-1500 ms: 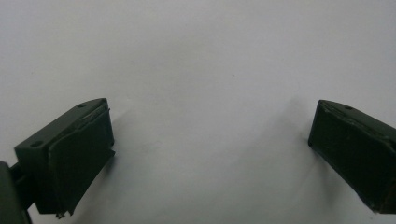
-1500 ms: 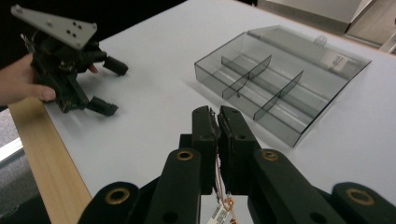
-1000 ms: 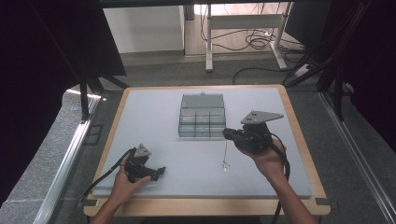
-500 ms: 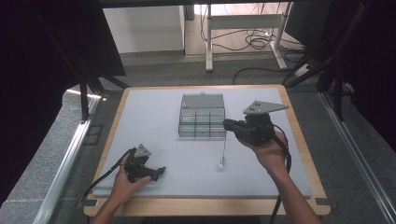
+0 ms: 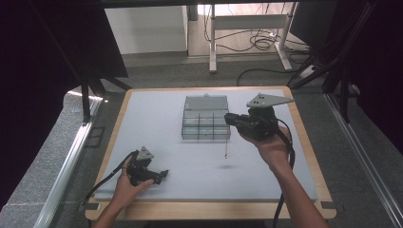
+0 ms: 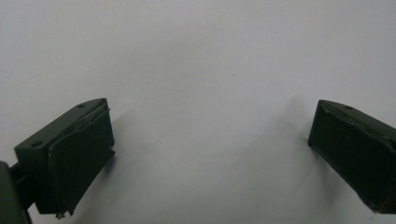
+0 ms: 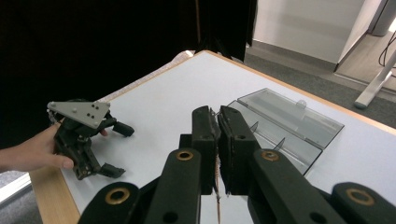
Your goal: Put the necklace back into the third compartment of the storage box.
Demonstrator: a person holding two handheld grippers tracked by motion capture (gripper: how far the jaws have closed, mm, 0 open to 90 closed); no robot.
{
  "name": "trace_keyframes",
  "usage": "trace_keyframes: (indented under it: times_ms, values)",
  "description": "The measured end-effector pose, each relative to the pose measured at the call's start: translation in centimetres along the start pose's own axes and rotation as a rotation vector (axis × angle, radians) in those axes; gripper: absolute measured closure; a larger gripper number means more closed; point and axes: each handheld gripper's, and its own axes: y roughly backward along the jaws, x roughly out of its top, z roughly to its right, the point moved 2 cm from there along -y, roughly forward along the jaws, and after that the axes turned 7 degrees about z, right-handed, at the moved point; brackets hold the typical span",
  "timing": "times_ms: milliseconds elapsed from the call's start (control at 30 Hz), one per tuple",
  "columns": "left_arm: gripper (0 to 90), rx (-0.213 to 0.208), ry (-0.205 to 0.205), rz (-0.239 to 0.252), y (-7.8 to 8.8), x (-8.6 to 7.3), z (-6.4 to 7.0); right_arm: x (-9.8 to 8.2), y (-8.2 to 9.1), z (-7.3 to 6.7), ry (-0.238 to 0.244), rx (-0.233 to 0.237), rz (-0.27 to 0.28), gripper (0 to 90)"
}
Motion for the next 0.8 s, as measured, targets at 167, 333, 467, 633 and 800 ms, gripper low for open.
trace_keyframes:
  times_ms: [167, 333, 467, 633, 800]
  values:
    - [0.0, -0.001, -0.002, 0.0, 0.0, 0.0, 0.0, 0.6, -0.2, 0.1, -0.002, -0.003, 0.007, 83.5]
    - [0.0, -0.001, -0.003, 0.0, 0.0, 0.0, 0.0, 1.0, -0.4, 0.4, -0.008, -0.011, 0.017, 83.5]
    - [0.0, 0.0, -0.002, 0.0, 0.0, 0.0, 0.0, 1.3, -0.6, 0.7, -0.016, -0.018, 0.027, 83.5]
    - [0.0, -0.001, -0.002, 0.0, 0.0, 0.0, 0.0, 1.8, -0.8, 1.1, -0.024, -0.027, 0.032, 83.5]
    - [0.0, -0.001, -0.003, 0.0, 0.0, 0.0, 0.0, 2.5, -1.2, 1.8, -0.041, -0.037, 0.052, 83.5]
